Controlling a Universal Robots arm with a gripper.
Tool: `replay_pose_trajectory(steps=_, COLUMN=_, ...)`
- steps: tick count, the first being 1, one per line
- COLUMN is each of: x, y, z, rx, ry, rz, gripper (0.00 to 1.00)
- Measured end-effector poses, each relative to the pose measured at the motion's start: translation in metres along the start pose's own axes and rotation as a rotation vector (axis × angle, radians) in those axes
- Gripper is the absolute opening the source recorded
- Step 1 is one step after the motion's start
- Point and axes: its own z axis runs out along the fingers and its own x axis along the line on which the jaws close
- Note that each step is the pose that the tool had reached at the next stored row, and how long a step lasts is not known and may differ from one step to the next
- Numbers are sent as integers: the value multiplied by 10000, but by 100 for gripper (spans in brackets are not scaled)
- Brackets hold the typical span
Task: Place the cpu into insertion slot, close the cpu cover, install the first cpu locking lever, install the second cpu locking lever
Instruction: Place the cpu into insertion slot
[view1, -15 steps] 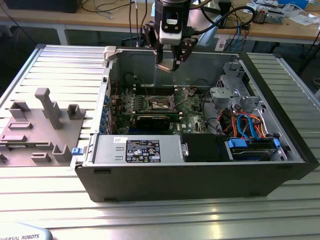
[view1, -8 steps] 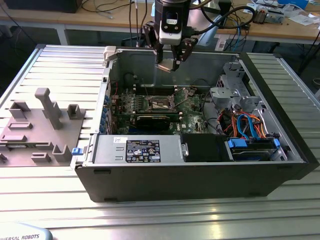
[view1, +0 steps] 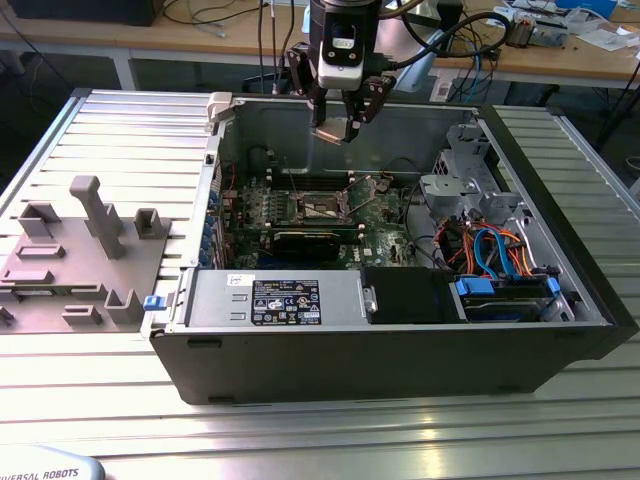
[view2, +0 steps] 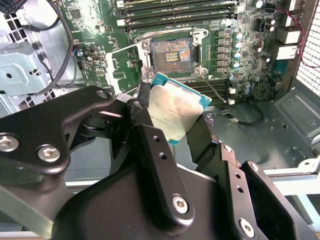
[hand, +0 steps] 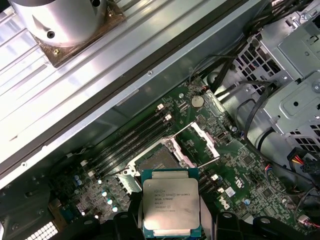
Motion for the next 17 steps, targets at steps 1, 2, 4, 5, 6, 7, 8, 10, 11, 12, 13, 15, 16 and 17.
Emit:
replay_pose_trajectory(steps=1, x=0, y=0, z=0, rx=0, ry=0, rz=4, gripper=54)
replay_pose_trajectory(steps=2, x=0, y=0, z=0, rx=0, ry=-1, rz=9, gripper=54)
replay_pose_trajectory(steps=4, x=0, y=0, z=0, rx=0, ry=-1, rz=16, gripper=54)
replay_pose_trajectory(steps=5, x=0, y=0, z=0, rx=0, ry=-2, rz=26, gripper=54)
replay_pose_trajectory(steps=6, x=0, y=0, z=0, rx=0, ry=-3, rz=33, gripper=54)
replay_pose_trajectory(steps=7, x=0, y=0, z=0, rx=-1, ry=-3, rz=37, gripper=54)
replay_pose_trajectory(steps=8, x=0, y=0, z=0, rx=-1, ry=-4, rz=42, gripper=54)
replay_pose_trajectory(steps=10, x=0, y=0, z=0, rx=-1, ry=-5, rz=50, gripper=54)
replay_pose_trajectory(steps=11, x=0, y=0, z=0, rx=-1, ry=-5, rz=54, gripper=54)
replay_pose_trajectory(steps=12, x=0, y=0, z=0, rx=-1, ry=-5, rz=58, gripper=54)
replay_pose_trajectory(steps=13, x=0, y=0, z=0, rx=-1, ry=-6, rz=65, gripper=54)
replay_pose_trajectory(steps=15, x=0, y=0, z=0, rx=-1, ry=-7, rz=76, gripper=54)
replay_pose_trajectory(steps=16, x=0, y=0, z=0, rx=-1, ry=-7, rz=80, gripper=54)
replay_pose_trajectory(steps=17, x=0, y=0, z=0, rx=-2, ry=-7, rz=83, gripper=54)
